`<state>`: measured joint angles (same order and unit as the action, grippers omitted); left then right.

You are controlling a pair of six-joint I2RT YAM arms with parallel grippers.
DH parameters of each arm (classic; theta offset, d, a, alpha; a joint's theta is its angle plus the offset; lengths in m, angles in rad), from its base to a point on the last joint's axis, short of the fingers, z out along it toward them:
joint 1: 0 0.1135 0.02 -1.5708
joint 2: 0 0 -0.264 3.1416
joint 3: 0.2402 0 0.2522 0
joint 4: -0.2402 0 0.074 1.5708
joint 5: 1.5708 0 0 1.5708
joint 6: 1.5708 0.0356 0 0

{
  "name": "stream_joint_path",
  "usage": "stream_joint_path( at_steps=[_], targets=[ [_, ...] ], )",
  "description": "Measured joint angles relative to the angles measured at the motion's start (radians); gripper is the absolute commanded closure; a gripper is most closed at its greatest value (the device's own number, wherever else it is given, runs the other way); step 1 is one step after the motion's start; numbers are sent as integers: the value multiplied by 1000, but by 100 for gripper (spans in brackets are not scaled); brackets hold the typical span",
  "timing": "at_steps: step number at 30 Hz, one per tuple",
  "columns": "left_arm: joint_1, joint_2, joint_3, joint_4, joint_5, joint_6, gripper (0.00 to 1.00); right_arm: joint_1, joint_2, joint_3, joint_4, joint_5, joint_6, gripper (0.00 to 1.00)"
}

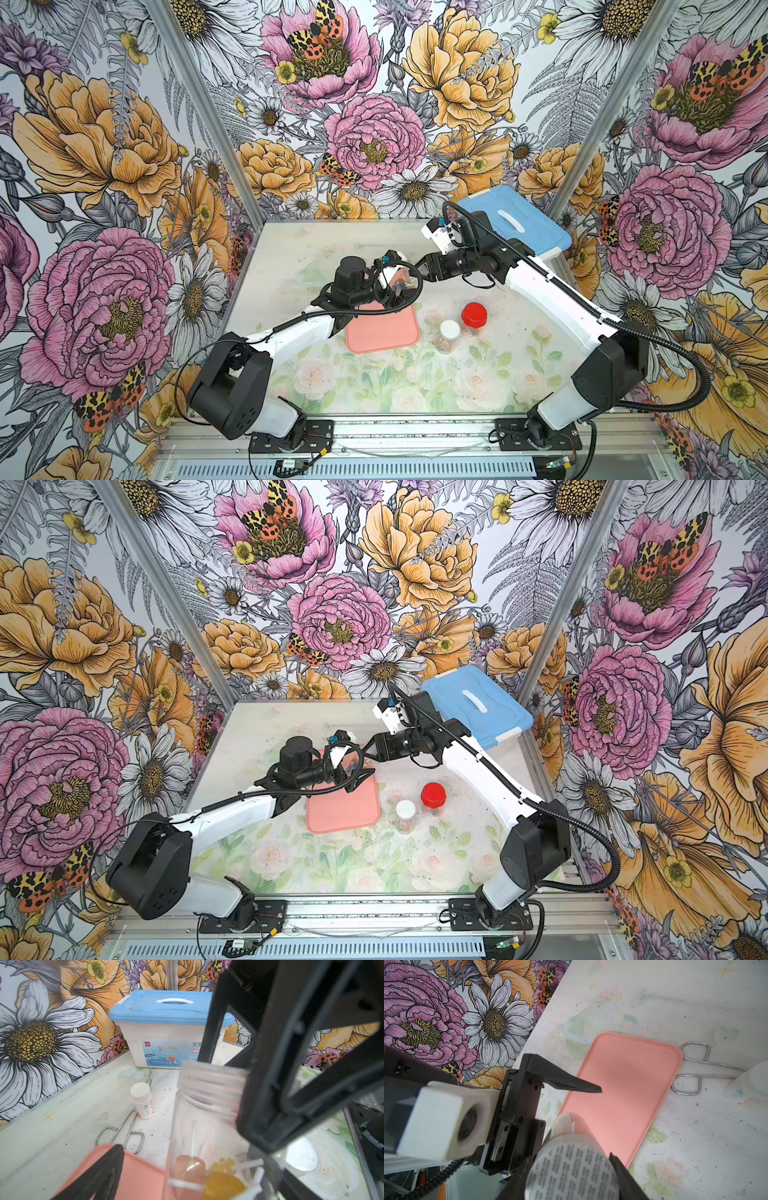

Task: Pour the candies out of the jar
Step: Unscrew the lid from the jar.

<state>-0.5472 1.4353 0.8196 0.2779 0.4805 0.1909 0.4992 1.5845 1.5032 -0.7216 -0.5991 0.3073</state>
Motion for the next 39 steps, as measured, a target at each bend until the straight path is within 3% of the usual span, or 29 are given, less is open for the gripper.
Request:
stream_joint_path(
  at_steps=[6,14,18,21,25,33,36,39],
  targets=[
    [-1,0,0,2,0,3,13,0,0,0,3,0,10,68],
    [2,0,0,4,-2,11,8,0,-8,0,4,-5,18,69],
    [2,0,0,3,-1,11,12,0,-15,0,6,-5,18,69],
    [2,0,0,3,-1,10,17,0,-15,0,8,-4,18,69],
    [1,0,0,2,1,14,31,0,-15,0,20,0,19,69],
    [-1,0,0,4,1,23,36,0,-15,0,34,4,22,68],
    [-6,-1,0,4,2,29,43,0,-15,0,42,7,23,67],
    [-11,-2,0,3,3,33,56,0,-15,0,45,8,26,65]
  ],
)
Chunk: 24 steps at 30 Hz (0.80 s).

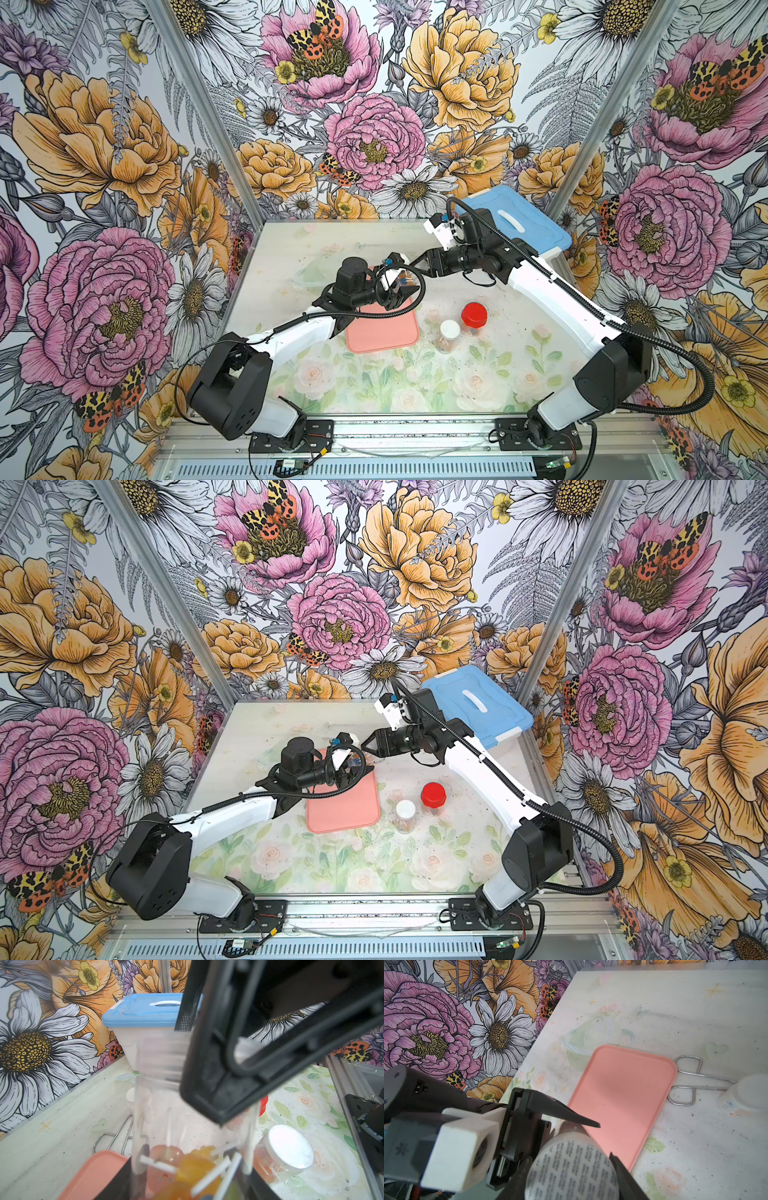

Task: Pour the candies out of the jar
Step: Unscrew the lid from the jar.

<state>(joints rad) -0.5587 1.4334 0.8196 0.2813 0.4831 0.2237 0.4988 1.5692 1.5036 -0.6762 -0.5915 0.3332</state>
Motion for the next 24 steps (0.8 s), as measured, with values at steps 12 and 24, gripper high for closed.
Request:
stream_joint_path(
  at_steps=[12,24],
  targets=[
    [3,-10,0,7,-38,-20,100,0,10,34,-18,6,28,33],
    [33,-6,0,9,-73,-162,100,9,-50,18,101,139,180,30]
  ],
)
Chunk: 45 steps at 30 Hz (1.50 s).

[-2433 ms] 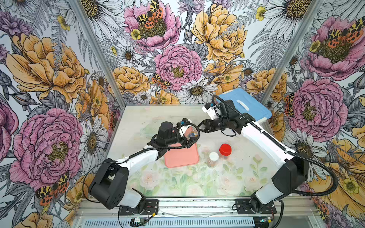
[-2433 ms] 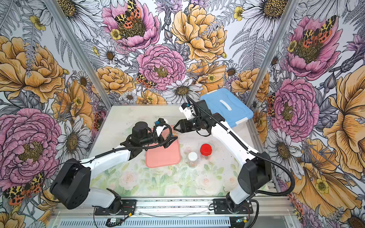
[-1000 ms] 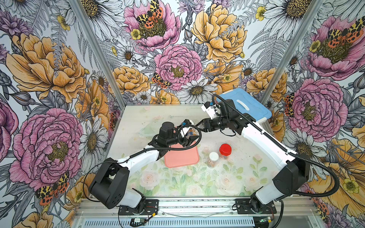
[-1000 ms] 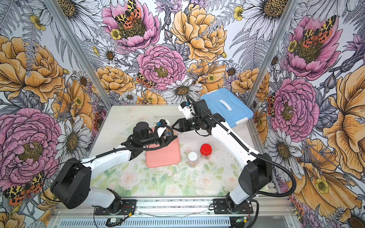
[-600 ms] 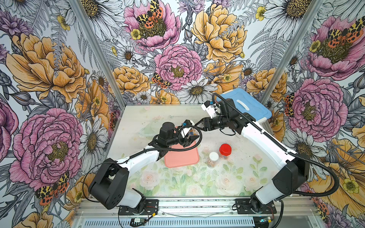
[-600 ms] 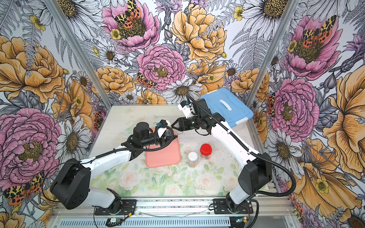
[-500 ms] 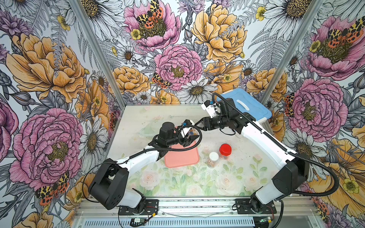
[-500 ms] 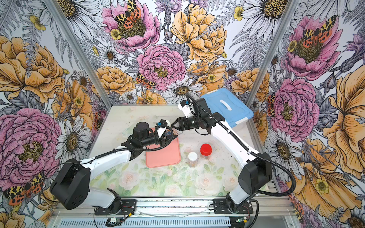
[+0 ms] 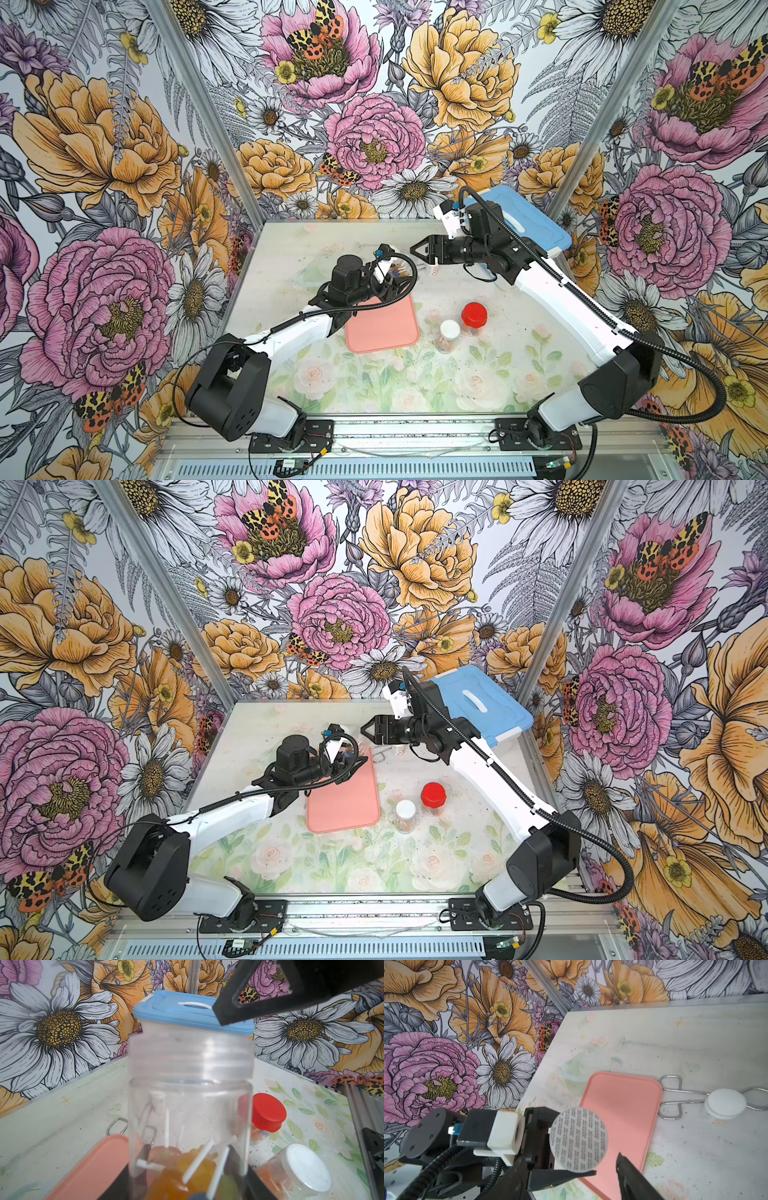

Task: Pour the candies out of the jar
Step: Unscrew the lid from the jar.

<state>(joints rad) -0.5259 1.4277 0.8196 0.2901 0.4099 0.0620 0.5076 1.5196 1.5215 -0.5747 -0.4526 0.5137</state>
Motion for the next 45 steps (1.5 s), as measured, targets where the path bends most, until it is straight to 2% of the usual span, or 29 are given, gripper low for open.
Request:
stream_joint_path(
  at_steps=[4,12,24,35,39,45],
  targets=[
    [-3,31,7,4,-13,-62,100,20,-19,-58,94,87,56,29],
    [-70,47,9,6,-121,-74,100,74,4,-106,195,225,116,29],
    [-87,45,9,13,-208,-74,100,87,28,-149,236,299,138,30],
    [-103,38,9,32,-220,-74,100,92,35,-158,278,291,154,36],
    [-107,34,9,31,-220,-75,100,92,54,-158,293,272,165,43],
    [-107,31,9,29,-227,-83,100,92,61,-158,308,261,174,59]
  ],
)
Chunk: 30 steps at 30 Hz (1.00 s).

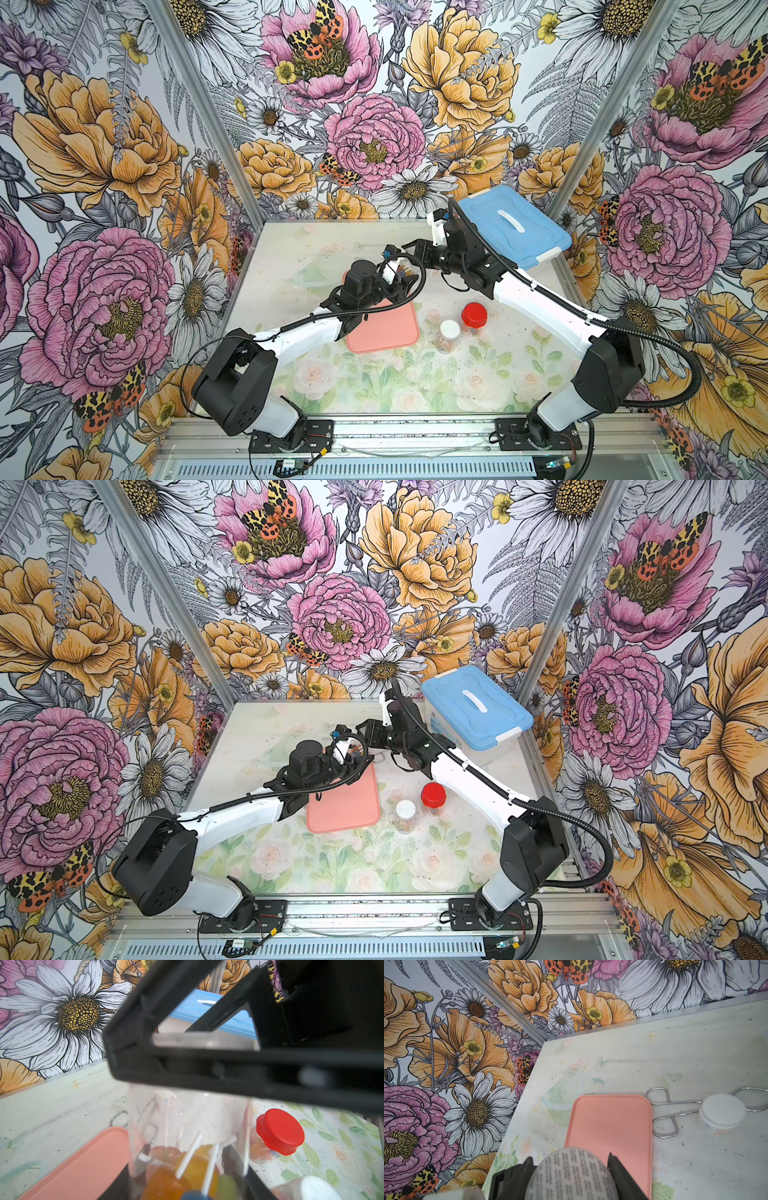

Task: Pour the candies out of the jar
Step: Unscrew the lid from the jar.

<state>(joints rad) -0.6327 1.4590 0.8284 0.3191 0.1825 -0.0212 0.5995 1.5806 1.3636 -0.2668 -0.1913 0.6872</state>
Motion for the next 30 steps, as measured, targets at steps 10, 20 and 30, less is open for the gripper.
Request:
stream_joint_path(
  at_steps=[10,20,30],
  targets=[
    [113,-4,0,76,309,-72,100,-39,-28,-55,148,-223,-78,69],
    [130,-97,0,100,509,-111,100,-56,-145,-109,226,-414,-162,68],
    [80,-104,2,58,421,-98,100,-76,-146,-109,227,-445,-98,25]
  ],
)
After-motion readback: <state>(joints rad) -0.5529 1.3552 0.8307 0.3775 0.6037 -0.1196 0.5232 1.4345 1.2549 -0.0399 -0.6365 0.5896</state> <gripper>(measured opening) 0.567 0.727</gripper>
